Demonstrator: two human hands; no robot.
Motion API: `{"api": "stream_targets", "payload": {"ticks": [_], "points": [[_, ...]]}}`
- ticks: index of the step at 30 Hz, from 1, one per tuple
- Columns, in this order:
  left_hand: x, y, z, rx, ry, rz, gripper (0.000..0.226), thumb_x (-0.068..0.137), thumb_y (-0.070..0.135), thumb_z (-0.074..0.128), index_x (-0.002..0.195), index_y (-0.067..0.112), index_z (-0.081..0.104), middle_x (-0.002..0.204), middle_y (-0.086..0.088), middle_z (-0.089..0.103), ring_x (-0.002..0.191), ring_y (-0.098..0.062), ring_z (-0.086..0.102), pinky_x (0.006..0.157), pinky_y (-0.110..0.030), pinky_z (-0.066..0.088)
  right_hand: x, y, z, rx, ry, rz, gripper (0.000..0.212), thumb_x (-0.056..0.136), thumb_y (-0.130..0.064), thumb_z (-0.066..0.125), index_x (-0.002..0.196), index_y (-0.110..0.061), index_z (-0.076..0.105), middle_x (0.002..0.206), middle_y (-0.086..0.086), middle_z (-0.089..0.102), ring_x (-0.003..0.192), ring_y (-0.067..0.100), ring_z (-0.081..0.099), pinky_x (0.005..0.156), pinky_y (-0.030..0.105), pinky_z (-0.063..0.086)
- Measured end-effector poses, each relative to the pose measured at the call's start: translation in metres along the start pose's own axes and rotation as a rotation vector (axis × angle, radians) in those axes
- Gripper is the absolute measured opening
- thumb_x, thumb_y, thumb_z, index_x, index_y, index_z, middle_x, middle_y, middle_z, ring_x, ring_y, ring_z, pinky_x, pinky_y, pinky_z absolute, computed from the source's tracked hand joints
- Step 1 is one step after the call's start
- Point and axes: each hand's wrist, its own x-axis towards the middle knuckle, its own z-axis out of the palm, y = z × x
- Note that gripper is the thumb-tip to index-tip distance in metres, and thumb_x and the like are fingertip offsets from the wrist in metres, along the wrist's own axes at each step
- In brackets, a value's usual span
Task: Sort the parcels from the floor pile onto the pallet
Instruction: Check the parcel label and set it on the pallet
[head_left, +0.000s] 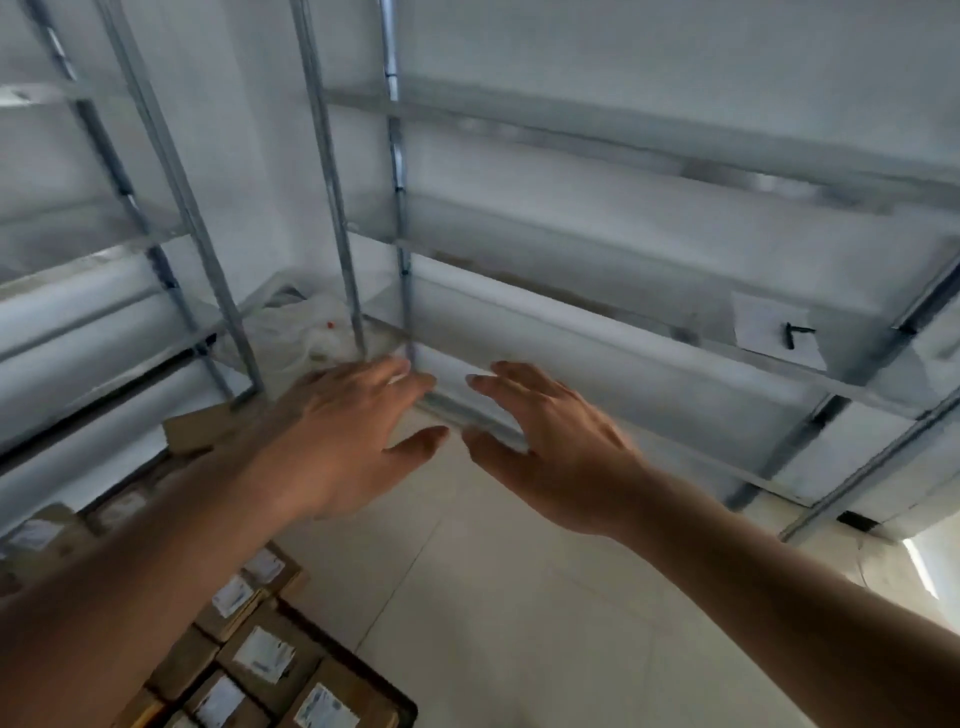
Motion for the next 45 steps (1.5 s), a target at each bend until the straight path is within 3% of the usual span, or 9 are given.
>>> {"api": "stream_targets", "payload": {"ticks": [7, 10, 16, 21, 27, 32, 37, 45], "points": [[0.072, -0.017, 0.013, 0.021, -0.058, -0.276, 0.088, 0.082, 0.085, 0.006, 0.159, 0.044, 0.015, 0.169, 0.016, 0.012, 0.155, -0.012, 0.017, 0.122, -0.041, 0.023, 0.125, 0.06, -0.001, -0.016, -0.213, -0.275, 0.067, 0.102, -0.069, 0.037, 0.16, -0.036, 0.033, 0.17, -0.007, 0.029, 0.154, 0.019, 0.031, 0.127, 0.043, 0.026], [0.094, -0.039, 0.017, 0.015, -0.036, -0.378, 0.088, 0.081, 0.086, 0.007, 0.157, 0.043, 0.021, 0.166, 0.012, 0.024, 0.151, -0.013, 0.028, 0.119, -0.044, 0.032, 0.181, 0.07, 0.011, 0.008, -0.262, -0.36, 0.067, 0.101, -0.07, 0.037, 0.159, -0.038, 0.035, 0.169, -0.009, 0.029, 0.154, 0.016, 0.03, 0.121, 0.035, 0.023], [0.157, -0.112, 0.03, -0.029, -0.058, -0.513, 0.091, 0.076, 0.086, 0.007, 0.153, 0.043, 0.029, 0.161, 0.012, 0.036, 0.146, -0.013, 0.037, 0.117, -0.048, 0.038, 0.295, 0.072, 0.059, 0.048, -0.4, -0.48, 0.069, 0.099, -0.073, 0.036, 0.158, -0.038, 0.034, 0.168, -0.009, 0.031, 0.153, 0.016, 0.03, 0.119, 0.035, 0.026], [0.222, -0.183, 0.043, -0.072, -0.079, -0.567, 0.078, 0.083, 0.077, 0.02, 0.151, 0.041, 0.033, 0.156, 0.011, 0.042, 0.137, -0.014, 0.047, 0.111, -0.046, 0.045, 0.398, 0.07, 0.087, 0.058, -0.464, -0.499, 0.064, 0.103, -0.065, 0.043, 0.159, -0.035, 0.036, 0.166, -0.007, 0.033, 0.152, 0.015, 0.032, 0.123, 0.04, 0.03], [0.294, -0.252, 0.04, -0.089, -0.058, -0.603, 0.079, 0.083, 0.079, 0.019, 0.15, 0.04, 0.03, 0.152, 0.008, 0.047, 0.129, -0.015, 0.054, 0.104, -0.046, 0.05, 0.501, 0.07, 0.099, 0.09, -0.52, -0.488, 0.069, 0.095, -0.071, 0.036, 0.156, -0.038, 0.037, 0.164, -0.008, 0.036, 0.15, 0.016, 0.036, 0.121, 0.047, 0.035], [0.377, -0.313, 0.052, -0.092, -0.036, -0.624, 0.076, 0.084, 0.08, 0.022, 0.147, 0.039, 0.033, 0.141, 0.008, 0.052, 0.11, -0.013, 0.06, 0.09, -0.043, 0.057, 0.599, 0.084, 0.129, 0.082, -0.565, -0.475, 0.064, 0.101, -0.066, 0.044, 0.157, -0.036, 0.039, 0.167, -0.004, 0.033, 0.153, 0.018, 0.032, 0.123, 0.047, 0.032], [0.475, -0.375, 0.075, -0.086, -0.034, -0.644, 0.068, 0.097, 0.067, 0.044, 0.155, 0.035, 0.031, 0.149, 0.004, 0.049, 0.12, -0.019, 0.06, 0.093, -0.04, 0.054, 0.713, 0.1, 0.166, 0.023, -0.576, -0.5, 0.066, 0.101, -0.064, 0.041, 0.158, -0.03, 0.039, 0.168, 0.0, 0.031, 0.154, 0.023, 0.031, 0.124, 0.048, 0.029], [0.58, -0.455, 0.107, -0.144, -0.092, -0.783, 0.067, 0.099, 0.065, 0.041, 0.157, 0.033, 0.028, 0.153, 0.002, 0.047, 0.127, -0.023, 0.057, 0.099, -0.042, 0.05, 0.859, 0.113, 0.221, -0.014, -0.691, -0.523, 0.062, 0.103, -0.062, 0.04, 0.155, -0.029, 0.041, 0.165, 0.001, 0.034, 0.151, 0.026, 0.035, 0.121, 0.047, 0.032]]}}
